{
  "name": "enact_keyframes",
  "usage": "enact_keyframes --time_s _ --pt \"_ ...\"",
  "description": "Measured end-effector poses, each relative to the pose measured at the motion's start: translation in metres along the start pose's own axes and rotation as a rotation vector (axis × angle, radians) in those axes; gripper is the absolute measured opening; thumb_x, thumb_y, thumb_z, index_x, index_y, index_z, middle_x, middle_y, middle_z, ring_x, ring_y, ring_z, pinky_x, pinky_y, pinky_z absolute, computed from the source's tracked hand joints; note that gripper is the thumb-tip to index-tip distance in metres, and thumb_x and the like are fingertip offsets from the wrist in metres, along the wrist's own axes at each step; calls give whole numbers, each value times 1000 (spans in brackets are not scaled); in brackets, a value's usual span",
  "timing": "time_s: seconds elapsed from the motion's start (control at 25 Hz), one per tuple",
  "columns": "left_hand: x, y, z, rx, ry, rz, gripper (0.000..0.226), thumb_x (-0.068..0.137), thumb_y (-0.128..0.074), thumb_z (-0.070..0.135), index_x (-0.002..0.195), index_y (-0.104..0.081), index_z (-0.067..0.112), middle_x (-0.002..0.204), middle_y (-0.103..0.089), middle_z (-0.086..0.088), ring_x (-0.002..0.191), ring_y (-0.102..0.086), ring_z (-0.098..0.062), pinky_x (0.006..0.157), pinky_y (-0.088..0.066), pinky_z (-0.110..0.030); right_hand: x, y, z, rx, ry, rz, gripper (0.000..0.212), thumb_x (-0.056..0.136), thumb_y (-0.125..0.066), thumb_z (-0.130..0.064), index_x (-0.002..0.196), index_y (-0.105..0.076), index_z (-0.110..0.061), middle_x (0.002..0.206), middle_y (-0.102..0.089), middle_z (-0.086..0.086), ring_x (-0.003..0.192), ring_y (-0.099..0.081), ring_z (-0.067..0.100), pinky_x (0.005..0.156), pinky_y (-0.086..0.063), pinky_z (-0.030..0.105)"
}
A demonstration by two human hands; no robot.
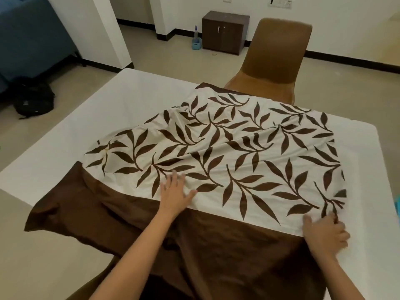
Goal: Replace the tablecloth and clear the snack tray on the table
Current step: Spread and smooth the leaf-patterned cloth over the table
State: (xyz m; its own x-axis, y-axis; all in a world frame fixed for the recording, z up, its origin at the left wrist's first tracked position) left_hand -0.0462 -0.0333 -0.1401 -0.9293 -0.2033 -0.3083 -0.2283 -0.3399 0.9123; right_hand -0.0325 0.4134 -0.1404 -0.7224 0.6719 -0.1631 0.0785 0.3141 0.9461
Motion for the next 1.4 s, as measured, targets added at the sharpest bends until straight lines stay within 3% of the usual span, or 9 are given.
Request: enact_keyframes --time_s 0.12,0.2,0.44,0.64,0.84,0.96,1.12,1.24,1.4 --pt "-25 -31 64 -45 -159 -136 82 86 -30 73 153 -6 32 162 7 -4 148 11 -27 115 10 -54 -19 3 -35 157 190 -50 50 90 -56 -13 136 -39 -6 124 -47 27 103 -52 45 82 -46 49" --pt "-33 -44 83 -42 -171 -169 79 88 -38 68 153 -7 35 162 8 -3 147 14 -27 115 11 -53 -25 9 -63 386 220 -70 48 91 -54 -10 136 -41 -7 126 -50 21 109 -53 39 88 -45 47" --pt "-45 -31 30 -42 -31 57 71 96 -40 54 154 -8 28 162 1 -8 149 4 -25 118 3 -47 -31 40 -123 781 261 -81 38 91 -52 -5 129 -48 -7 118 -57 12 105 -55 26 90 -47 36" --pt "-78 -8 -105 -132 461 213 77 93 -30 63 155 -4 26 161 3 -16 146 7 -39 115 1 -59 10 44 -12 643 -30 57 41 87 -44 4 128 -45 0 123 -54 29 111 -52 46 95 -46 52" --pt "-90 -11 -126 -154 451 246 63 98 -38 49 152 -23 21 158 -21 -11 146 -14 -34 116 -17 -48 30 24 30 236 -165 62 54 78 -63 0 127 -39 2 134 -35 36 120 -36 54 98 -35 61" --pt "-90 -8 -93 -272 391 387 41 101 -43 22 141 -46 15 142 -51 -10 135 -41 -27 107 -37 -36 -5 4 -32 157 238 36 65 84 -65 -10 140 -33 -1 149 -23 28 138 -21 44 109 -29 59" --pt "-85 4 -29 -555 345 391 36 99 -47 19 134 -56 16 124 -65 -5 116 -59 -22 95 -45 -29 -129 -35 -127 270 922 -405 67 90 -62 -32 147 -31 -19 156 -19 -4 145 -13 13 117 -18 36" --pt "-73 5 17 -602 163 260 42 98 -49 22 139 -50 14 130 -61 -3 122 -56 -19 102 -41 -27 -204 -65 -153 108 1166 -653 89 84 -57 -58 151 -6 -31 152 8 -17 142 9 3 116 -3 29" --pt "-69 18 -10 -578 188 344 32 99 -45 19 129 -56 15 122 -64 -3 116 -59 -20 97 -45 -30 -203 -94 -141 -180 1273 -531 85 87 -38 -68 152 5 -33 154 24 -6 144 21 13 117 14 35"
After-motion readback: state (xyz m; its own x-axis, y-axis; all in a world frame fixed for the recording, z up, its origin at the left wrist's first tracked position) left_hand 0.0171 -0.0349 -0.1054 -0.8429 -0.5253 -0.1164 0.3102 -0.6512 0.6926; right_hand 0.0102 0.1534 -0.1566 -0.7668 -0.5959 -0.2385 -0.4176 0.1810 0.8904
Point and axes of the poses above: each hand's wrist, its own x-axis towards the middle knuckle, its own y-axis out of the back of the hand, z = x × y, the point moved 6 cm from there along x, towards the middle knuckle
